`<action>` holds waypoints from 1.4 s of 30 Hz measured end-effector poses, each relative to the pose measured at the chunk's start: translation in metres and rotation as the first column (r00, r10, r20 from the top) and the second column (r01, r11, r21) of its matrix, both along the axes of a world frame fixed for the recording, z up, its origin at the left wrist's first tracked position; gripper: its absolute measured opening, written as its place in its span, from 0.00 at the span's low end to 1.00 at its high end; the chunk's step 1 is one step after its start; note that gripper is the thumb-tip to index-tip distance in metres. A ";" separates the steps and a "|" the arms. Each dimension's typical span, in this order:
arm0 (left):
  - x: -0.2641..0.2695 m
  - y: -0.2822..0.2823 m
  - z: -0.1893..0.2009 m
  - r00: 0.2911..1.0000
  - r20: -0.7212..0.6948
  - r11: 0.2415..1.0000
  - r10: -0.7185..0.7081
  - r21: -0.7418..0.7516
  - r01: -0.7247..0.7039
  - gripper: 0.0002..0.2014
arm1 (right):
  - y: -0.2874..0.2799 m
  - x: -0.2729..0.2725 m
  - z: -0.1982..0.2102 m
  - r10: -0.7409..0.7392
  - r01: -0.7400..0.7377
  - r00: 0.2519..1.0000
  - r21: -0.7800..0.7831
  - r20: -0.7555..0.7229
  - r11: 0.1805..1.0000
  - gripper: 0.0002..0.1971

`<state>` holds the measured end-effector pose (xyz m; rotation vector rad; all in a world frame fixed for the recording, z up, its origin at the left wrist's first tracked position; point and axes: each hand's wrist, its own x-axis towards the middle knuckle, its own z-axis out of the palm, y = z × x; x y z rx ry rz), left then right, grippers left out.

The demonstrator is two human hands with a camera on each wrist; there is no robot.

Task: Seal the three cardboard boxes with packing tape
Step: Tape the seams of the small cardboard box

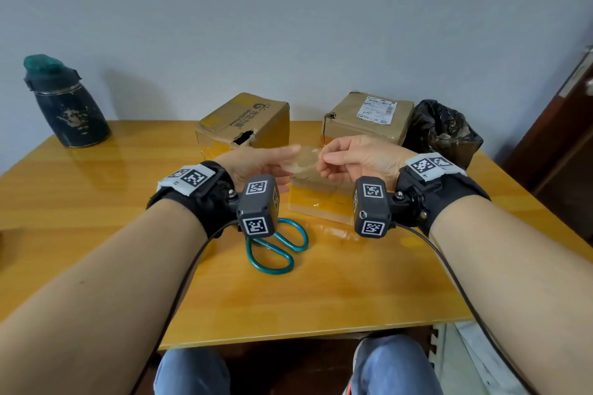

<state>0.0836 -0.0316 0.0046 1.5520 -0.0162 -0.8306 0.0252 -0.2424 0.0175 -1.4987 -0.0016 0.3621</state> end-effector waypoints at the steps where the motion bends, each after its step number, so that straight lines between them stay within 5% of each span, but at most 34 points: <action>1: -0.001 0.000 -0.002 1.000 0.016 1.000 -0.002 0.010 0.002 0.28 | 0.001 0.000 0.000 0.010 -0.011 1.000 -0.018 -0.006 1.000 0.05; 5: -0.008 0.000 -0.003 0.992 0.122 0.998 0.034 0.041 -0.039 0.11 | 0.002 0.001 0.000 0.037 -0.040 0.998 -0.070 -0.043 0.997 0.06; 12: -0.008 -0.003 -0.008 0.956 0.271 0.981 0.115 0.123 -0.152 0.01 | 0.005 0.002 -0.005 0.071 -0.098 0.990 -0.231 -0.122 0.968 0.07; 17: -0.007 -0.006 -0.016 0.916 0.361 0.968 0.177 0.102 -0.227 0.02 | 0.015 0.006 -0.009 -0.027 0.001 0.998 -0.366 -0.064 0.931 0.16; 21: -0.007 -0.011 -0.013 0.911 0.351 0.971 0.215 0.022 -0.238 0.08 | 0.022 0.014 -0.014 -0.127 0.188 0.982 -0.592 0.143 0.784 0.08; 25: -0.003 -0.015 -0.005 0.870 0.405 0.955 0.282 -0.034 -0.293 0.11 | 0.027 0.020 -0.008 -0.210 0.280 0.960 -0.626 0.186 0.728 0.12; 31: 0.007 -0.018 -0.006 0.862 0.389 0.942 0.327 -0.056 -0.332 0.24 | 0.025 0.035 0.000 -0.354 0.267 0.935 -0.590 -0.034 0.762 0.15; 34: 0.010 -0.019 -0.006 0.871 0.363 0.938 0.331 -0.028 -0.345 0.29 | 0.025 0.034 -0.003 -0.405 0.304 0.909 -0.507 -0.099 0.806 0.09; 42: 0.013 -0.016 -0.015 0.936 0.242 0.954 0.257 0.090 -0.285 0.25 | 0.029 0.038 -0.019 -0.478 0.412 0.878 -0.475 -0.022 0.778 0.15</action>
